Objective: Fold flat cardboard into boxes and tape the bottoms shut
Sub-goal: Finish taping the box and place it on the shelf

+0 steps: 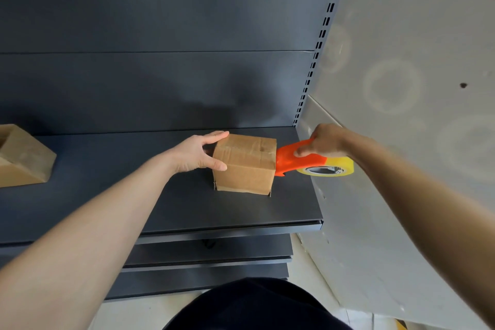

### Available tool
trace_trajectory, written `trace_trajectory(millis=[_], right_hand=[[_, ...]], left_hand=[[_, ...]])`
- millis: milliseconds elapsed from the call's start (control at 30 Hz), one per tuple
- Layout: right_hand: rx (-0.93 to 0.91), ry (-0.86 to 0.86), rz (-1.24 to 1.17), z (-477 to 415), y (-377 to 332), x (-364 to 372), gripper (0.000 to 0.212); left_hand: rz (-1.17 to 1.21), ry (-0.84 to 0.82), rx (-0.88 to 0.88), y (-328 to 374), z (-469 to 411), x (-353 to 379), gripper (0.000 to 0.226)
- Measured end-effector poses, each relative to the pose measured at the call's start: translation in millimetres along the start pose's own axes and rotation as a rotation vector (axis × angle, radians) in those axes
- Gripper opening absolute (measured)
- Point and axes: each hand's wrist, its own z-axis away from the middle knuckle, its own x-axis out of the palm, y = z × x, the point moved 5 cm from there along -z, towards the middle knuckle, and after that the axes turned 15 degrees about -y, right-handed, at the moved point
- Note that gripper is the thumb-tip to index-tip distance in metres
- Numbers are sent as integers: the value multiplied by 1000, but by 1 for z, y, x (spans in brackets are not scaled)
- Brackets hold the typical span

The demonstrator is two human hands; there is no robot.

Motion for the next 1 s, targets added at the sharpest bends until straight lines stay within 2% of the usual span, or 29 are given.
trace_trajectory(millis=[133,300,400,467,633,700,833,900,1000], right_hand=[[9,30,-52,3,-12,-2,40],[70,67,-34,4,-24,-8,47],[164,3,-108,-15,-10,22,63],[203,21,-190,-25,0,42,66],[162,265,-192,-40,-2,25,46],[144,220,-93,-51,-10,28,36],[115,188,17,-81,-15,51,30],[48,201,-167,-91,-16,61,31],[-162,257,-520,-81,-28,54,28]], left_hand=[[40,8,33,1,0,1,88],[76,19,37,7,4,1,88],[86,-2,38,4,4,5,89],[59,9,59,-1,5,3,90],[26,20,41,-7,3,0,92],[26,30,40,-6,4,1,92],[31,62,29,-7,9,0,91],[26,75,23,-5,12,-2,91],[41,89,10,-6,15,-3,90]])
